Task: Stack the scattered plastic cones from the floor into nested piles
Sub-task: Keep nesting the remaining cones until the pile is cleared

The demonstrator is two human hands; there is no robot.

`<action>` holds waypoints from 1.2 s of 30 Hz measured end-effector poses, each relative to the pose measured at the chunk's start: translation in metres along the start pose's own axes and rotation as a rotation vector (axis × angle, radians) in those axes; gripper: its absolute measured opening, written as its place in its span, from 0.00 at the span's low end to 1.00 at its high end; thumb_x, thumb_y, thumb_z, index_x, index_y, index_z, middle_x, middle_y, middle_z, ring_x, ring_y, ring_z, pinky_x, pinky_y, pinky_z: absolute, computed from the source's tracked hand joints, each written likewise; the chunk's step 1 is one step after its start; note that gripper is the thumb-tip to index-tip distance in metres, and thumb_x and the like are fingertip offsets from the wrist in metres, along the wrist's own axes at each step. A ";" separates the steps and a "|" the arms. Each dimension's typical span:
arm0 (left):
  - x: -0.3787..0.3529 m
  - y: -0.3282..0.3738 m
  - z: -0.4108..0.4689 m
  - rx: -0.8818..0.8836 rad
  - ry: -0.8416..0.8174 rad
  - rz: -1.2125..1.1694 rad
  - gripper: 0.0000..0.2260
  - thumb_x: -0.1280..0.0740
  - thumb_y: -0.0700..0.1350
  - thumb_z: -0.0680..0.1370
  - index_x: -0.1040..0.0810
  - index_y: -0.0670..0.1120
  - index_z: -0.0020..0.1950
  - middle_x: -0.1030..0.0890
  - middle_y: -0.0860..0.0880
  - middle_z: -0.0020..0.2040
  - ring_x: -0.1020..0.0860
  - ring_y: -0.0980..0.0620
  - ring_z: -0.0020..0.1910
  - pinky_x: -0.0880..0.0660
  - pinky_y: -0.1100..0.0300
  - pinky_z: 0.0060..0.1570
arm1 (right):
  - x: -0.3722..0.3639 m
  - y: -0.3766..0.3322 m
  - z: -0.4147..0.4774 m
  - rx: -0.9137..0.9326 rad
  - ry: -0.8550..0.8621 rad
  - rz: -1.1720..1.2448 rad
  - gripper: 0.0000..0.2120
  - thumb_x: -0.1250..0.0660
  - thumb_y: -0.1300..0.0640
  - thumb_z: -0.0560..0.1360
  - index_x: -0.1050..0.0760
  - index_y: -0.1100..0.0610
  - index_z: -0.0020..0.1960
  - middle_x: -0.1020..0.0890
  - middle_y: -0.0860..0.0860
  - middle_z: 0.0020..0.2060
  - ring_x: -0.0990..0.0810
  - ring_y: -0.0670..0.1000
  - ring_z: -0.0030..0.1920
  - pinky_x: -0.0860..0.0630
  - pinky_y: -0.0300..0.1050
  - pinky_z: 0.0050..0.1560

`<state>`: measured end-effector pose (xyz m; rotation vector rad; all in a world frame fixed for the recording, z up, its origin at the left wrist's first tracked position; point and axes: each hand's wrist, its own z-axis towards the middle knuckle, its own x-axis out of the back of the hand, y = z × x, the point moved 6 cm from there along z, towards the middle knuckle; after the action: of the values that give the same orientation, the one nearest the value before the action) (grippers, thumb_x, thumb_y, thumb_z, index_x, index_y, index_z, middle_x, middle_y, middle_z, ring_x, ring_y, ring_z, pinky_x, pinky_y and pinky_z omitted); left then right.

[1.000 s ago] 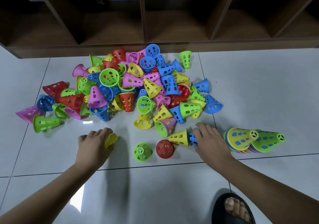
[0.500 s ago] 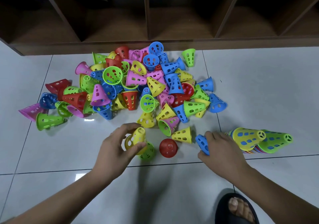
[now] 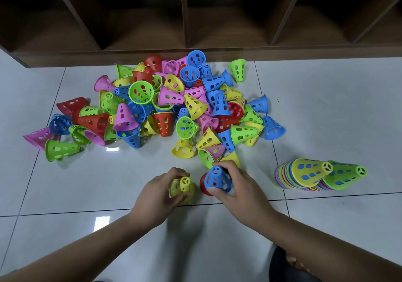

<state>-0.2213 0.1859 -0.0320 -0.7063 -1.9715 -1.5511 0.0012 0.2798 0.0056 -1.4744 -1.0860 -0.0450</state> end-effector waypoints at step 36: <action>0.027 -0.027 0.040 -0.087 0.154 0.315 0.18 0.23 0.58 0.76 0.27 0.50 0.52 0.25 0.52 0.49 0.24 0.44 0.41 0.27 0.53 0.41 | 0.010 0.079 0.014 0.215 0.027 -0.811 0.31 0.20 0.53 0.66 0.23 0.52 0.68 0.21 0.50 0.58 0.22 0.57 0.57 0.21 0.53 0.56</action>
<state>-0.2632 0.2213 -0.0403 -0.8602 -1.6015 -1.4578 0.0485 0.3109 -0.0524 -0.7683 -1.5509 -0.4983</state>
